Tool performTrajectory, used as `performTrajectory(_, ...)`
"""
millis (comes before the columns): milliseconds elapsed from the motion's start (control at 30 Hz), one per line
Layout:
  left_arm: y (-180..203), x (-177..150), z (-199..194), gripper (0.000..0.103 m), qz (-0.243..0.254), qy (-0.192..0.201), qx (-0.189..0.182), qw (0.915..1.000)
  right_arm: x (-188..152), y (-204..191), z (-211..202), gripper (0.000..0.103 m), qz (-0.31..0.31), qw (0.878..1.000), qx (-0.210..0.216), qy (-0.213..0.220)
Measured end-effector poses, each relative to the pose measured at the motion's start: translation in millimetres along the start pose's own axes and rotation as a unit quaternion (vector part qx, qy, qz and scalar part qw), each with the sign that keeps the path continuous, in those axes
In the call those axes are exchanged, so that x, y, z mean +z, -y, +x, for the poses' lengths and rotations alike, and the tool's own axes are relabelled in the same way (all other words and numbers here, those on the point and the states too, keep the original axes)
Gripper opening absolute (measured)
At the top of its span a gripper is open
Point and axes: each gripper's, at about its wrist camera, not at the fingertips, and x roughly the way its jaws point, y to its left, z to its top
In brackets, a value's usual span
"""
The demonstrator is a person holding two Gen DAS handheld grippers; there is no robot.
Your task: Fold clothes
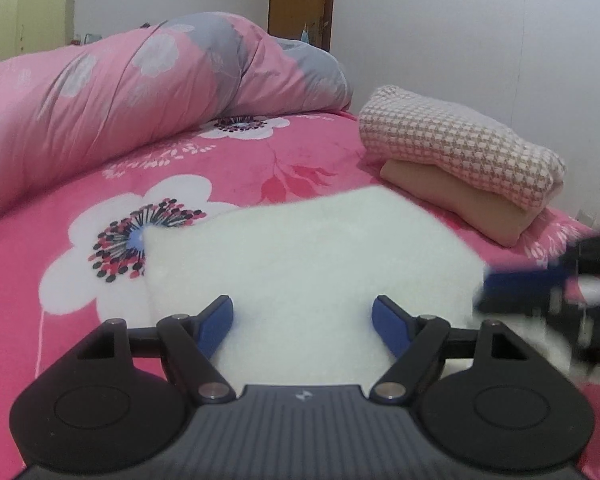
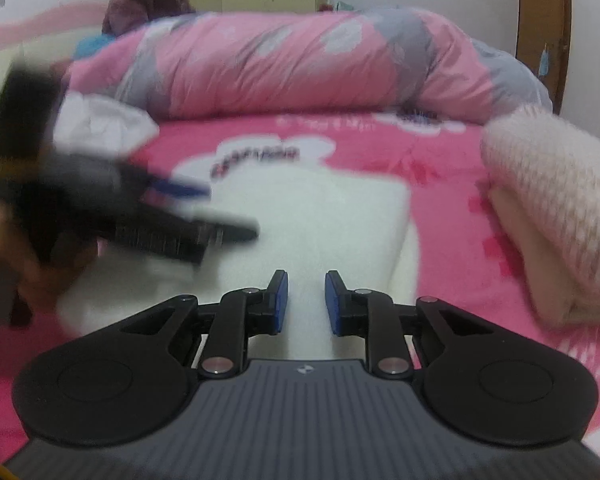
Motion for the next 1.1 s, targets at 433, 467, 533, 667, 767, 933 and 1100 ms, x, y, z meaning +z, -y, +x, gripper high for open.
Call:
performTrajectory(433,10,4,2,0.079,0.000,-0.018,0.029,0.9994,35,33,95,0.020,-0.013,0.998,-0.019,-0.053)
performTrajectory(467,10,4,3,0.079,-0.001,-0.017,0.030,0.9994,41,32,91,0.020,-0.014,0.999,-0.020,-0.048)
performTrajectory(533,12,4,2,0.079,-0.003,-0.017,0.034,0.9993,51,33,87,0.020,-0.015,0.999,-0.027,-0.032)
performTrajectory(667,14,4,3,0.079,-0.003,-0.018,0.041,0.9990,54,45,113,0.020,-0.001,0.998,-0.045,-0.047)
performTrajectory(767,15,5,3,0.079,-0.001,-0.021,0.045,0.9988,32,52,138,0.020,-0.008,0.997,-0.057,-0.054)
performTrajectory(933,17,8,3,0.079,-0.006,-0.030,0.054,0.9981,43,52,106,0.020,0.015,0.997,-0.070,-0.026)
performTrajectory(1100,22,10,4,0.079,-0.004,-0.036,0.066,0.9971,43,48,35,0.020,0.043,0.998,-0.047,0.028)
